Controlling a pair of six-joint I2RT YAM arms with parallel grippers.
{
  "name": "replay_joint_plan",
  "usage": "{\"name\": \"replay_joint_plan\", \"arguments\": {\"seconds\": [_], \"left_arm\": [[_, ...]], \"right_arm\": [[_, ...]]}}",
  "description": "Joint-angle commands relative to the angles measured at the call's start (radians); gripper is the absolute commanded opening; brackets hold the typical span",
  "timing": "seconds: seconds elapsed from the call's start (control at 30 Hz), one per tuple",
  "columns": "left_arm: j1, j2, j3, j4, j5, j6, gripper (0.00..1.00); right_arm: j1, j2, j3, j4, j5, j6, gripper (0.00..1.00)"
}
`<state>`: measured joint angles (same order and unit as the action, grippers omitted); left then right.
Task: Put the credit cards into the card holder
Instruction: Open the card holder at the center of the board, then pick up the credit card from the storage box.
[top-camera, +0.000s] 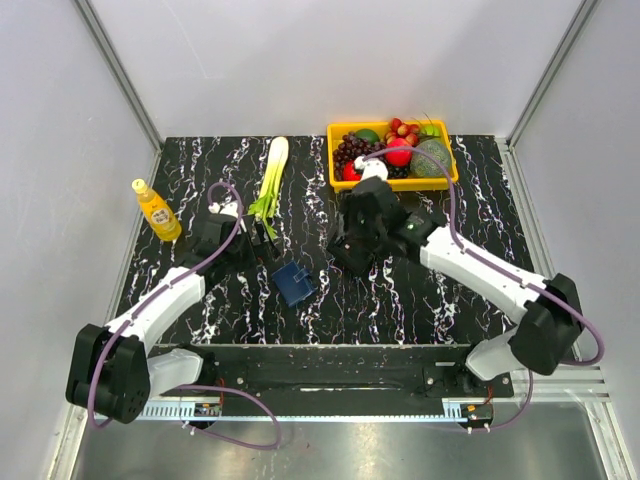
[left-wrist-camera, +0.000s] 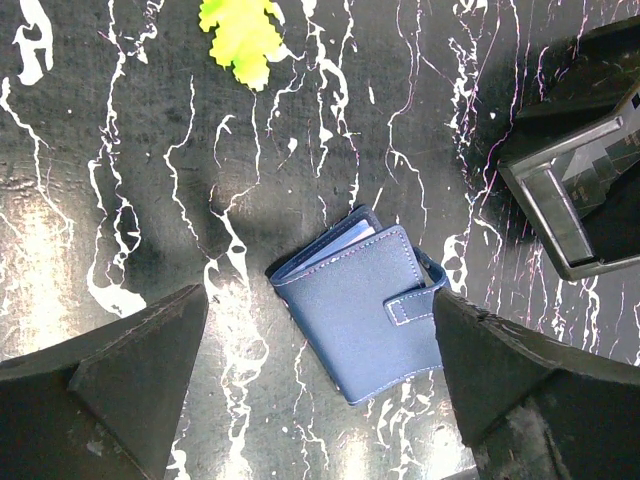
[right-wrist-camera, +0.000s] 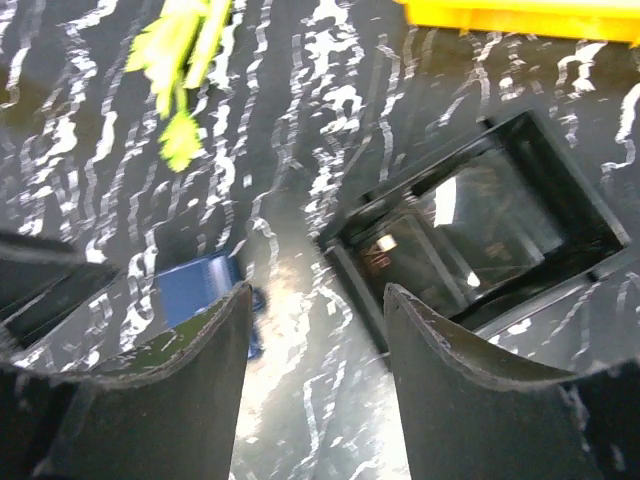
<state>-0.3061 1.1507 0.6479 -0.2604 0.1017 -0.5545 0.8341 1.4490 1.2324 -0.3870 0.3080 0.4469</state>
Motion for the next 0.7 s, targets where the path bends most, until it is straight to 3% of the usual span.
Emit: {"name": "replay_joint_plan", "arguments": {"seconds": [0.0,0.17,0.37,0.43,0.47,0.67], "left_arm": [[-0.001,-0.042,0.025,0.035,0.035,0.025,0.99],[-0.005,-0.083,0.025,0.02,0.072,0.053,0.99],[-0.007,-0.121,0.029,-0.007,0.087,0.082,0.99],[-0.007,-0.124,0.027,-0.008,0.093,0.087,0.99],[-0.007,-0.124,0.022,-0.007,0.095,0.088,0.99],[-0.007,-0.115,0.016,0.007,0.105,0.097,0.99]], "right_arm": [[-0.137,0.086,0.054,-0.073,-0.202,-0.183,0.61],[-0.234,0.215,0.163,-0.124,-0.305,-0.362,0.61],[-0.245,0.387,0.256,-0.158,-0.173,-0.503,0.6],[-0.248,0.421,0.262,-0.154,-0.152,-0.522,0.64],[-0.248,0.435,0.266,-0.159,-0.159,-0.531,0.7],[-0.247,0.481,0.268,-0.155,-0.147,-0.545,0.76]]}}
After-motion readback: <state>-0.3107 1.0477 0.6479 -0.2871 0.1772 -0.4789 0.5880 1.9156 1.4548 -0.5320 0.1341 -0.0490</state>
